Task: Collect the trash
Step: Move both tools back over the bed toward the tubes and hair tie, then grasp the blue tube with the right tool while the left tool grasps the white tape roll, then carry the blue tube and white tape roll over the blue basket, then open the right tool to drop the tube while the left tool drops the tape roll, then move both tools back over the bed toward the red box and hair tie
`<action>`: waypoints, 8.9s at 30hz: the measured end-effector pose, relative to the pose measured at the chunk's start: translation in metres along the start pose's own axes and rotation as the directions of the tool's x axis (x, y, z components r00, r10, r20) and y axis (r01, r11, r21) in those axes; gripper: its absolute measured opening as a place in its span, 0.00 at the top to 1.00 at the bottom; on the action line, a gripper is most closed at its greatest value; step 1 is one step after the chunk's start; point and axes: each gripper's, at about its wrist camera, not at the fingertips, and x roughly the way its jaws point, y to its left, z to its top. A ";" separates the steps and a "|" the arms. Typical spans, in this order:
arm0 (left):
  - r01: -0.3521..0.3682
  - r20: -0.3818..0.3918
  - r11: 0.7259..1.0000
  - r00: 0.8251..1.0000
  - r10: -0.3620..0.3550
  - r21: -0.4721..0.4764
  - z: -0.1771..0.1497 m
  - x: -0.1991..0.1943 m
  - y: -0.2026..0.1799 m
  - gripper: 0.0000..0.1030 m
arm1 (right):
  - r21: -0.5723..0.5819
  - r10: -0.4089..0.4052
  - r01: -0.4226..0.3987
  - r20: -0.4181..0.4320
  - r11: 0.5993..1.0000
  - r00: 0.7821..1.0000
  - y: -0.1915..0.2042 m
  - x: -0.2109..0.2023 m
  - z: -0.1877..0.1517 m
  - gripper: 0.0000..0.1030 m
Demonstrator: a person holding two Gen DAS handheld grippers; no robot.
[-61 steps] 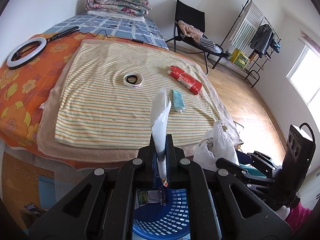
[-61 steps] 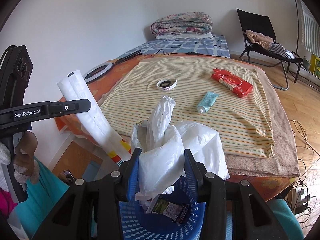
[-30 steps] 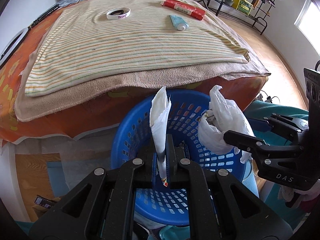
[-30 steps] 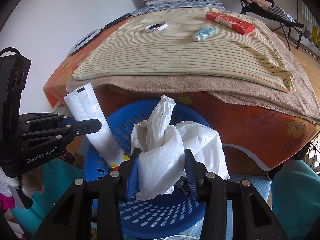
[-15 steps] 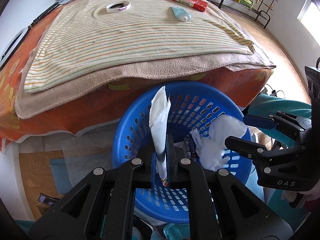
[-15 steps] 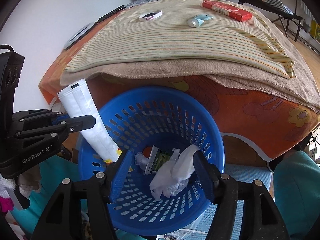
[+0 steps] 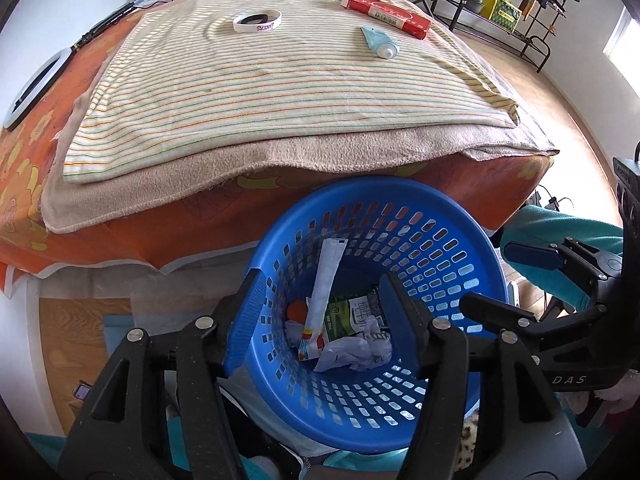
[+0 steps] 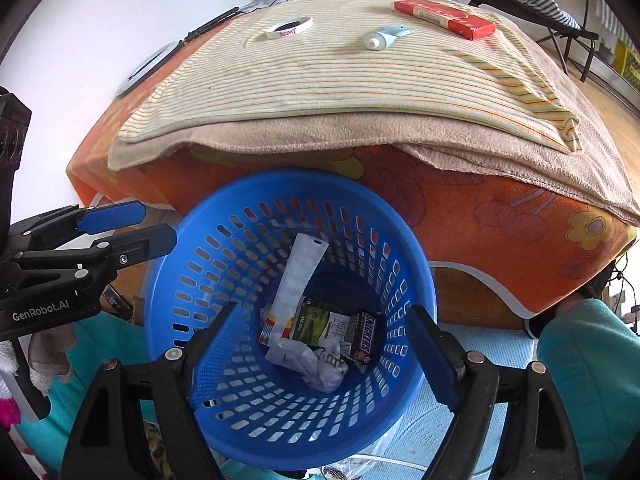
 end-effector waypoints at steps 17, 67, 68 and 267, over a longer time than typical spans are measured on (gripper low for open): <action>0.007 0.040 1.000 0.999 -0.007 -0.012 0.017 -0.015 0.002 0.40 | 0.013 -0.056 0.055 0.016 0.998 0.998 -0.004 -0.014 0.015 0.06; 0.080 0.052 0.950 0.996 -0.067 -0.302 0.267 0.084 0.133 0.88 | 0.132 0.016 -0.029 0.098 0.991 0.995 -0.070 0.039 0.226 0.36; 0.078 0.050 0.950 0.997 -0.066 -0.303 0.268 0.087 0.134 0.88 | 0.129 0.013 -0.026 0.100 0.991 0.995 -0.069 0.039 0.228 0.36; -0.011 -0.016 0.999 1.000 0.012 0.030 0.058 0.014 0.004 0.25 | -0.061 -0.147 0.160 0.186 0.985 0.972 -0.015 -0.045 0.081 0.04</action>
